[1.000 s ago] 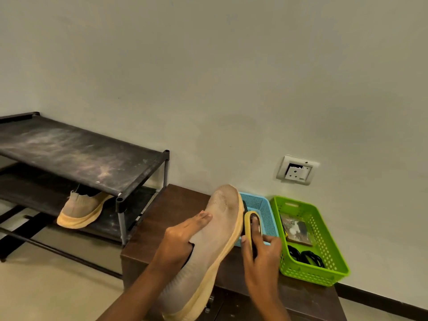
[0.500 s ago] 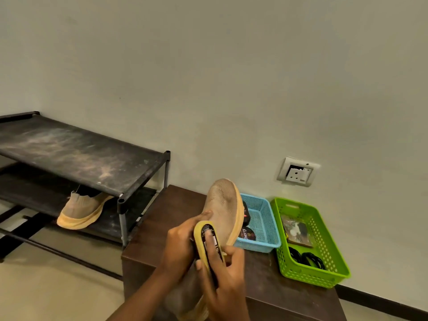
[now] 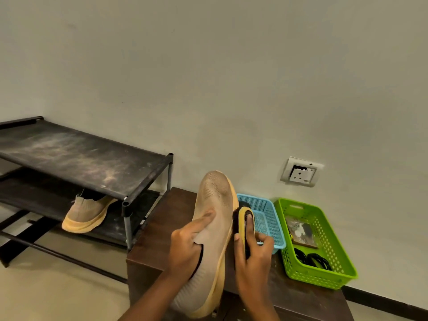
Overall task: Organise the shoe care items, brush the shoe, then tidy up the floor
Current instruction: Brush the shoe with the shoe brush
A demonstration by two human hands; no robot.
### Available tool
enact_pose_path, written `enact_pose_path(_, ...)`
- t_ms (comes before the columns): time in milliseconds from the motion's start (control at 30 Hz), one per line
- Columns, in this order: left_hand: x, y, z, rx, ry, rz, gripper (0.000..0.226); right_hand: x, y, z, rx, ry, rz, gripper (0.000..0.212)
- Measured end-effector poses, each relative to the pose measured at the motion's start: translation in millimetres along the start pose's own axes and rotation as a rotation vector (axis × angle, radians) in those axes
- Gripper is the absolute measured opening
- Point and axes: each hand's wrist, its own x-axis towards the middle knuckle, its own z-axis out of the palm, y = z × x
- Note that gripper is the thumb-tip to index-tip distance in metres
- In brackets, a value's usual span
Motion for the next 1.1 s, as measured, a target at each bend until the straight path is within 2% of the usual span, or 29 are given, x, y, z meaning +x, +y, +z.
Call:
enact_pose_path(100,2.7,-2.2,-1.8,-0.047,0.036,-0.115,0.05,-27.2,-25.7,0.0,0.096,-0.15,-0.158,0.052)
enact_pose_path(167,5.0,-2.3,-4.1,-0.054,0.071,-0.183,0.047,-27.2,-21.1,4.3,0.055,-0.161,-0.211,0.05)
enact_pose_path(267,3.3,0.4,-0.2,-0.057,0.104,-0.25,0.054,-7.3,-8.3,7.8,-0.028,-0.057,-0.022,0.054)
enact_pose_path(300,3.3,0.0,2.2,-0.066,0.117,-0.282,0.052,-10.0,-12.3,5.7,-0.01,-0.059,-0.035,0.054)
enact_pose_path(433,7.4,-4.4,2.4,-0.107,0.193,-0.404,0.038,-36.9,-37.5,-1.1,0.056,-0.28,-0.268,0.048)
enact_pose_path(467,7.9,-4.0,2.2,-0.109,0.21,-0.419,0.039,-33.7,-30.7,1.7,0.026,-0.259,-0.25,0.049)
enact_pose_path(567,8.4,2.8,3.7,-0.065,0.237,-0.407,0.054,-14.7,-9.0,8.1,-0.057,-0.119,0.008,0.053)
enact_pose_path(633,10.1,2.7,4.2,-0.043,0.244,-0.424,0.054,-20.9,-15.9,2.4,0.035,-0.172,-0.038,0.054)
enact_pose_path(733,13.0,-1.8,3.1,-0.1,0.307,-0.518,0.034,-33.4,-27.8,-3.3,0.072,-0.31,-0.17,0.051)
enact_pose_path(867,9.7,-1.7,7.4,-0.061,0.334,-0.536,0.035,-24.9,-16.7,1.1,-0.057,-0.212,-0.083,0.059)
enact_pose_path(933,12.7,-5.4,7.1,-0.058,0.362,-0.576,0.035,-32.1,-24.9,-5.4,0.031,-0.325,-0.103,0.057)
enact_pose_path(1000,13.8,-7.3,7.3,-0.037,0.391,-0.604,0.038,-37.2,-26.6,-8.1,0.005,-0.405,-0.115,0.055)
enact_pose_path(1100,10.6,-3.8,10.2,-0.042,0.413,-0.618,0.035,-25.8,-5.5,-5.9,-0.121,-0.354,0.076,0.051)
